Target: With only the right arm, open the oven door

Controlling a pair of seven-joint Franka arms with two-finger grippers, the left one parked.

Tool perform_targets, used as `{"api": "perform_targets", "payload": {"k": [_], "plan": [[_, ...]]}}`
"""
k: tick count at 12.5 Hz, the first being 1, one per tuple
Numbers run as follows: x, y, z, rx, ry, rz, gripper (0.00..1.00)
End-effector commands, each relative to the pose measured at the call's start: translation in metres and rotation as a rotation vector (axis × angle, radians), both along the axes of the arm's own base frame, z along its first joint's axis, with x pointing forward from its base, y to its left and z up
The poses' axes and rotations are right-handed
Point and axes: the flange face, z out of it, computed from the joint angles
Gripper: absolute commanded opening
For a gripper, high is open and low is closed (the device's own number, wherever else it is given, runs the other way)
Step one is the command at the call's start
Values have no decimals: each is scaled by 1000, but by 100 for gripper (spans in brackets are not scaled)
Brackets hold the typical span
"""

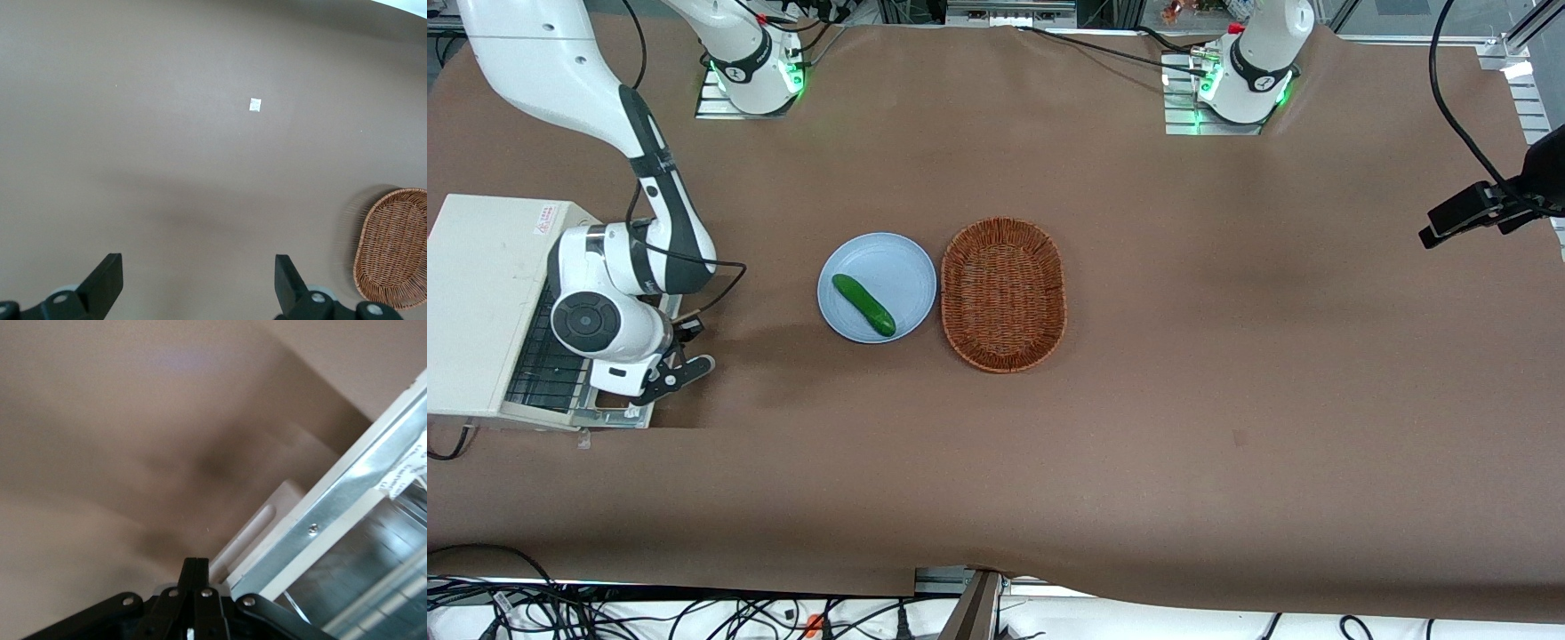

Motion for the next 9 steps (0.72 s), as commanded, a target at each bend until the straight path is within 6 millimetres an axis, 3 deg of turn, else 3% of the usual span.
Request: {"api": "perform_targets", "payload": {"k": [1,9], "plan": [[0,-57,-18,-35,21,-51,0],[-5,-46,-35,64,30,-256,0]]}}
